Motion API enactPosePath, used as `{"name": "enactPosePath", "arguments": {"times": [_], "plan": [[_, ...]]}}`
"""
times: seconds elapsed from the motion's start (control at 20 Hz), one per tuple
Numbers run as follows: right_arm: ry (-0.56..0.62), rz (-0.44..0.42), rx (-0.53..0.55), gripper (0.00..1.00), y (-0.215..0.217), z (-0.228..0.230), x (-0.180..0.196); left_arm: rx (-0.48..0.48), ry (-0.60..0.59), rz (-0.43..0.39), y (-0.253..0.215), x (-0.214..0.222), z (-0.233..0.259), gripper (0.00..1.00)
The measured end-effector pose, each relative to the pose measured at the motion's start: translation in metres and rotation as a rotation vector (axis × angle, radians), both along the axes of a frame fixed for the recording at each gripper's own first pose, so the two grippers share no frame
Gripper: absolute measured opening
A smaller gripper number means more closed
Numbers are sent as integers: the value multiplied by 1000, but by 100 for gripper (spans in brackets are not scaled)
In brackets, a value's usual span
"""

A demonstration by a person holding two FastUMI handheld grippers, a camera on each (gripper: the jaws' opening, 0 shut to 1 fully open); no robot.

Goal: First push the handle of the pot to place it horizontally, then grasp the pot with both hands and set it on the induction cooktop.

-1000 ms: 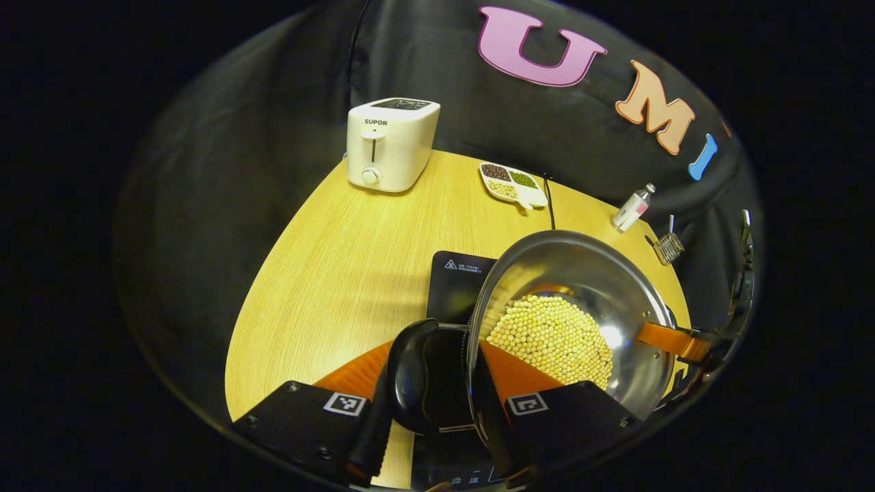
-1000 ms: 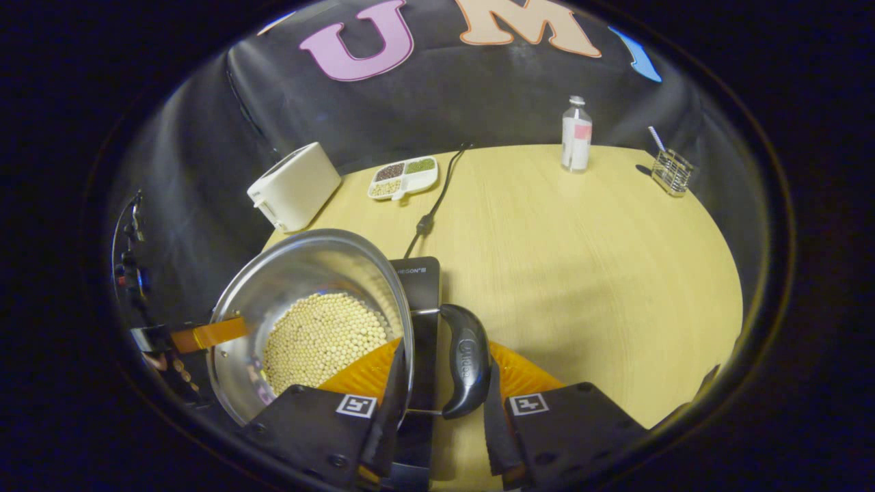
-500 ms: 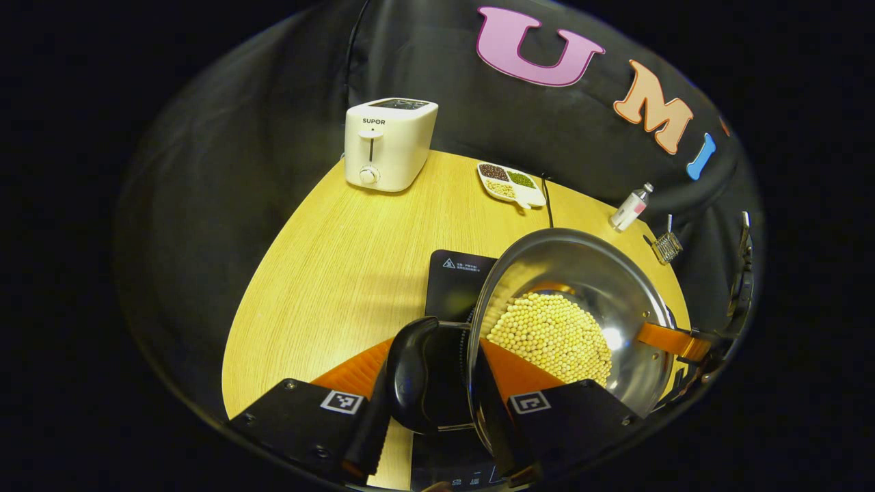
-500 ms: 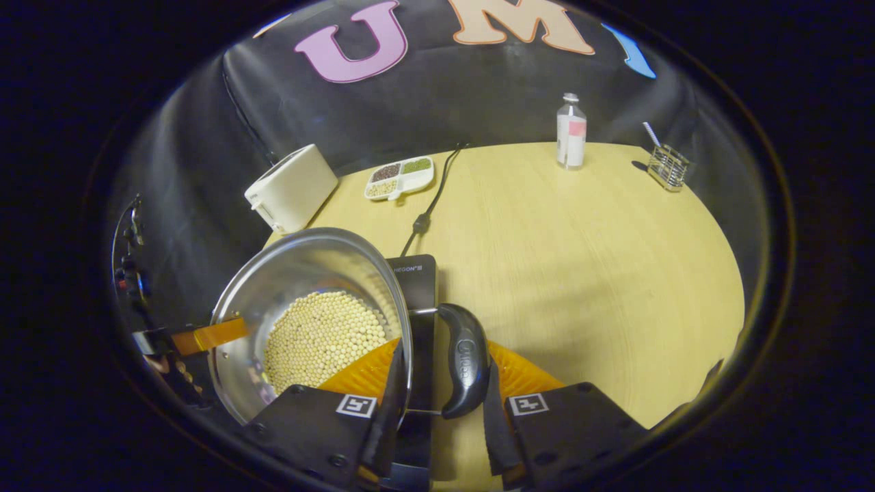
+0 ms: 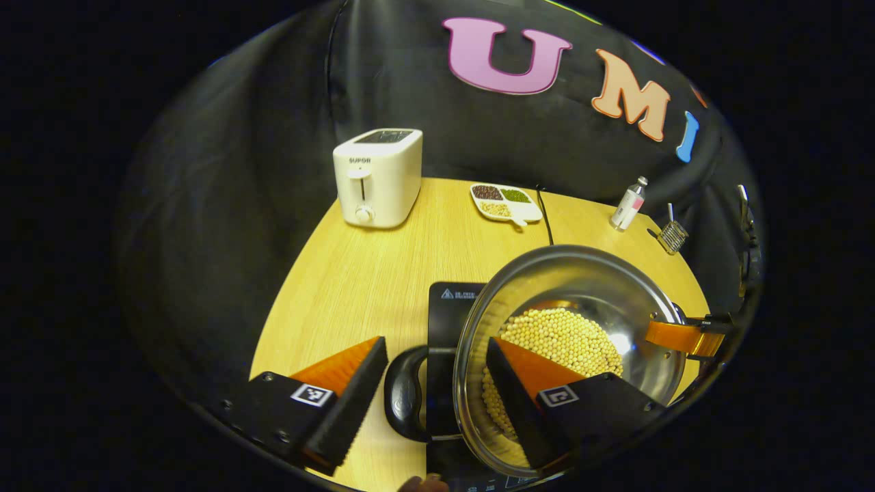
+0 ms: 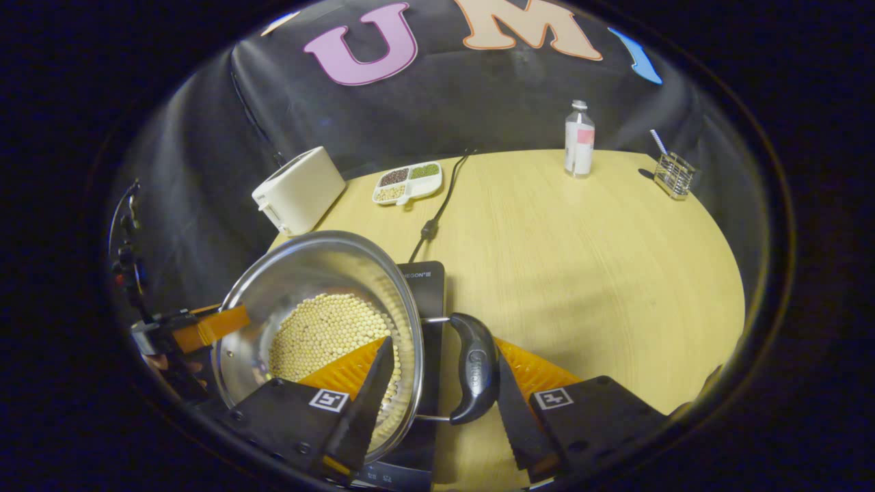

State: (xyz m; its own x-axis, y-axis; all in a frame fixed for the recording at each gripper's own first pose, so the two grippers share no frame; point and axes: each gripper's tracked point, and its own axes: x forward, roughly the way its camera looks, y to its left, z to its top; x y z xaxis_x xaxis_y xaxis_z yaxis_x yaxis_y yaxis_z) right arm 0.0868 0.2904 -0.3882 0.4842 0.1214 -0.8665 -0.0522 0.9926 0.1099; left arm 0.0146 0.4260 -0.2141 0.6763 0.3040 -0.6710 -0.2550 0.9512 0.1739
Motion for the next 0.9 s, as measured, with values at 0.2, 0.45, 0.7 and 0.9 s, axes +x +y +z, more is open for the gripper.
{"name": "enactPosePath", "arguments": {"times": [0.2,0.45,0.7,0.9], "plan": [[-18,3,17,92,3,1,6,-15,3,26,0,0,-5,99],[-48,4,21,94,3,14,12,10,-82,-2,0,8,11,98],[-63,40,7,100,7,22,14,41,-104,-14,0,10,23,98],[-92,24,24,94,7,33,18,61,-143,-28,-6,9,39,98]]}}
